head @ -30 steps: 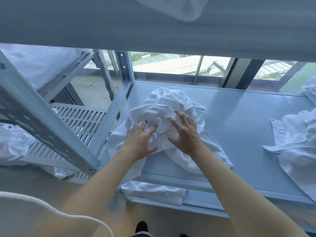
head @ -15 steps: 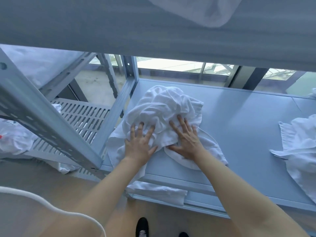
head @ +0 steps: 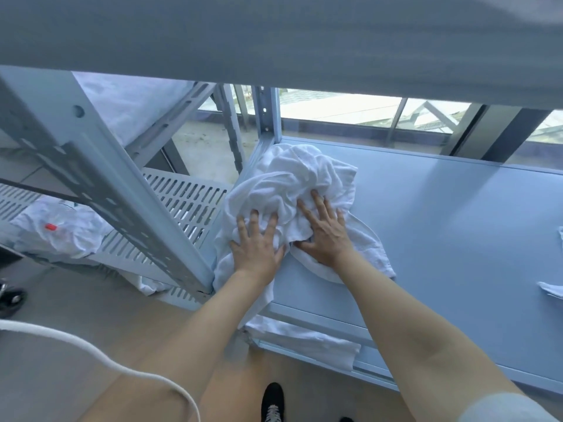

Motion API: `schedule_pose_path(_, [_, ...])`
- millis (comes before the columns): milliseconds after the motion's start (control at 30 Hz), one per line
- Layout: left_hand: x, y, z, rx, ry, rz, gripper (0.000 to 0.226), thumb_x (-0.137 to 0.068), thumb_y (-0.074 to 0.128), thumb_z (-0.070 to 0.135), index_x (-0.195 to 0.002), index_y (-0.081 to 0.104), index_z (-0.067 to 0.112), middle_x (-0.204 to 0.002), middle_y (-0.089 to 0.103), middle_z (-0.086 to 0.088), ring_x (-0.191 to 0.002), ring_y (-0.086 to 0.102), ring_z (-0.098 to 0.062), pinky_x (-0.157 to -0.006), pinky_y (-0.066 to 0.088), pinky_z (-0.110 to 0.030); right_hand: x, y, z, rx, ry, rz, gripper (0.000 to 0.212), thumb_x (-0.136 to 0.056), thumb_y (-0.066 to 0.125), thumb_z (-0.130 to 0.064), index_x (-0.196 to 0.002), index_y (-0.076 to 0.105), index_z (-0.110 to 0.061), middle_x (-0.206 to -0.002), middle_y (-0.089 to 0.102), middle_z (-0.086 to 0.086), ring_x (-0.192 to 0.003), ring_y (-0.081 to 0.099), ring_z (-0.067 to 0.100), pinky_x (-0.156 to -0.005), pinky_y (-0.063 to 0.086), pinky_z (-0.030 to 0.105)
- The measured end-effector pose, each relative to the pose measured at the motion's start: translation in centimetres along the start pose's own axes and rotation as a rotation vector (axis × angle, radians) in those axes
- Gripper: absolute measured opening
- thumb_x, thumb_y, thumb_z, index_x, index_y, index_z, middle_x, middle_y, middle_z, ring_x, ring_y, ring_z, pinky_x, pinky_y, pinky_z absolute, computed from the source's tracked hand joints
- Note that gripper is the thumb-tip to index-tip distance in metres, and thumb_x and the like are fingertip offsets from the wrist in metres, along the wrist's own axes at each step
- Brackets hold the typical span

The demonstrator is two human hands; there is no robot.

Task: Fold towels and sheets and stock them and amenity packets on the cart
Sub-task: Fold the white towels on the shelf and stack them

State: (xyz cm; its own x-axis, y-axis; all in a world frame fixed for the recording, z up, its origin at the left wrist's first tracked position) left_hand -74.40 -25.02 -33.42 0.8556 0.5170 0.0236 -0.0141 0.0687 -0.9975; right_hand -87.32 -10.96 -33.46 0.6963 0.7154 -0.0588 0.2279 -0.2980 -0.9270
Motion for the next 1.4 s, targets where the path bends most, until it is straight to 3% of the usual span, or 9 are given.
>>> schedule_pose_path(100, [0.1,-0.9,0.2,-0.018,0.019,0.012,0.081,-0.095,0.038,0.072,-0.162,0.004,0.041,-0.169,-0.003,-0.008,-0.154,-0.002,-0.044,-0.110,0.027,-0.075,0.6,-0.1,0.0,-0.017,0.013,0.012,0.109,-0.080,0.068,-0.071,-0.163,0.003,-0.043,-0.172,-0.015,-0.005,-0.159,-0.007,0.026,-0.124,0.007,0.063])
schedule_pose_path(267, [0.6,-3.6,2.6,0.001,0.137,0.179,0.082,-0.093,0.052,0.064,-0.161,0.019,0.033,-0.170,0.009,-0.011,-0.155,0.000,-0.044,-0.112,0.021,-0.077,2.3,-1.0,0.9,-0.035,0.046,0.050,0.100,-0.084,0.066,-0.065,-0.163,0.010,-0.042,-0.173,-0.009,-0.004,-0.160,-0.001,0.026,-0.124,0.010,0.062])
schedule_pose_path(467, [0.7,-3.8,8.8,0.126,0.293,0.175,0.079,-0.094,0.054,0.058,-0.162,0.022,0.033,-0.170,0.010,-0.009,-0.157,0.002,-0.041,-0.116,0.018,-0.075,6.2,-4.3,4.2,-0.040,0.094,0.171,0.091,-0.088,0.062,-0.066,-0.162,0.017,-0.041,-0.173,-0.002,-0.008,-0.160,0.003,0.026,-0.123,0.012,0.063])
schedule_pose_path(667, [2.1,-3.4,18.0,0.156,0.443,0.125,0.080,-0.095,0.050,0.062,-0.163,0.019,0.033,-0.170,0.008,-0.007,-0.156,0.001,-0.039,-0.116,0.018,-0.073,12.6,-8.1,11.1,0.007,0.207,0.218,0.089,-0.090,0.056,-0.069,-0.163,0.013,-0.042,-0.173,-0.005,-0.009,-0.160,0.002,0.024,-0.124,0.012,0.062])
schedule_pose_path(967, [6.1,-1.6,34.1,0.163,0.536,0.085,0.078,-0.097,0.045,0.063,-0.162,0.016,0.032,-0.170,0.010,-0.008,-0.156,0.005,-0.039,-0.116,0.021,-0.072,22.3,-14.7,24.3,0.060,0.295,0.300,0.087,-0.090,0.058,-0.064,-0.162,0.017,-0.039,-0.172,0.004,-0.005,-0.158,0.010,0.028,-0.123,0.015,0.063])
schedule_pose_path(1200, [10.3,1.1,47.7,0.233,0.668,0.012,0.079,-0.096,0.041,0.068,-0.163,0.014,0.035,-0.170,0.009,-0.006,-0.156,0.008,-0.037,-0.116,0.021,-0.069,30.4,-20.0,35.8,0.114,0.428,0.371,0.084,-0.090,0.058,-0.055,-0.162,0.019,-0.037,-0.172,0.006,-0.006,-0.159,0.005,0.024,-0.123,0.012,0.065])
schedule_pose_path(1400, [13.7,2.7,56.7,0.240,0.851,-0.036,0.084,-0.092,0.042,0.072,-0.162,0.011,0.038,-0.171,0.010,-0.004,-0.156,0.012,-0.035,-0.116,0.026,-0.065,34.2,-23.7,42.5,0.170,0.499,0.361,0.083,-0.091,0.056,-0.060,-0.162,0.016,-0.042,-0.172,0.003,-0.007,-0.159,0.004,0.026,-0.120,0.012,0.068])
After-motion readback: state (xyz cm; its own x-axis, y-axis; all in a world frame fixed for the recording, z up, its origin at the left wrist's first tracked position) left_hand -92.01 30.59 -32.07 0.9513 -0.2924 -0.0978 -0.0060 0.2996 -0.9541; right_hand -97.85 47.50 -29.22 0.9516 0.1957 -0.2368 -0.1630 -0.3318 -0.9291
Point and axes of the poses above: each hand's wrist, its own x-axis away from the middle knuckle, its own y-axis out of the palm, z = x × y, the point moved 4 cm from there along -x, towards the middle knuckle
